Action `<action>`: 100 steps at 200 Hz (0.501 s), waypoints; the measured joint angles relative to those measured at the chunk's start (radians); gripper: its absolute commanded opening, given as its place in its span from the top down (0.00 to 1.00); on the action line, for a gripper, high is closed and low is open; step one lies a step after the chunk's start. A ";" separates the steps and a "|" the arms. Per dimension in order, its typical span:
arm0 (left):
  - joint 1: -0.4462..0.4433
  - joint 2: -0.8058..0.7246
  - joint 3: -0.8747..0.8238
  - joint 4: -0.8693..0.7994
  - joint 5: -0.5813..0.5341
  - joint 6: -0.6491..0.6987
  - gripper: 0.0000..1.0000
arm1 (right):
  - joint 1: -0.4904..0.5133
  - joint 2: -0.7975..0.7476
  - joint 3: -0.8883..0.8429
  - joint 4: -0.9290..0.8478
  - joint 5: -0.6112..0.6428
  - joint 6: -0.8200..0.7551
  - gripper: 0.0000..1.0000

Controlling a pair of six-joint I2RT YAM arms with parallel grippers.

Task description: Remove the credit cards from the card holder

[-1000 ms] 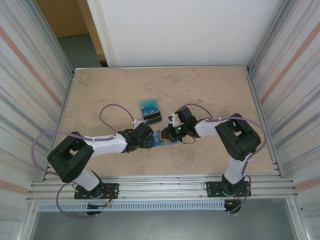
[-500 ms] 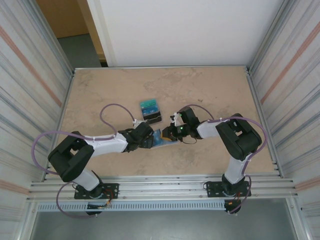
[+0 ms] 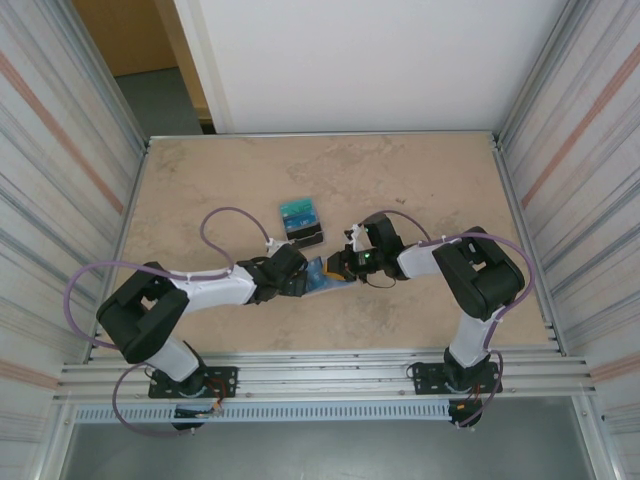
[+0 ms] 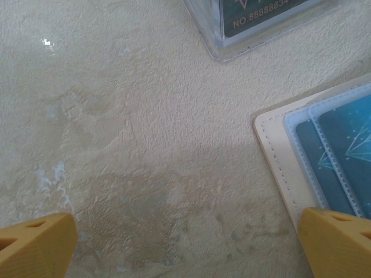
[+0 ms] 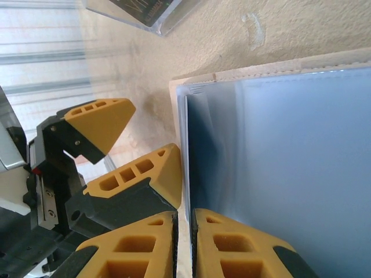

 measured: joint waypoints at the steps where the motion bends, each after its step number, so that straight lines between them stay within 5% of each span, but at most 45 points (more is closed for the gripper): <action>1: 0.000 0.000 0.000 0.000 0.000 0.000 0.01 | 0.000 0.000 0.000 0.000 0.000 0.000 0.84; 100: -0.004 0.001 0.000 -0.001 -0.005 -0.004 0.02 | -0.022 0.000 -0.014 0.021 -0.007 0.004 0.90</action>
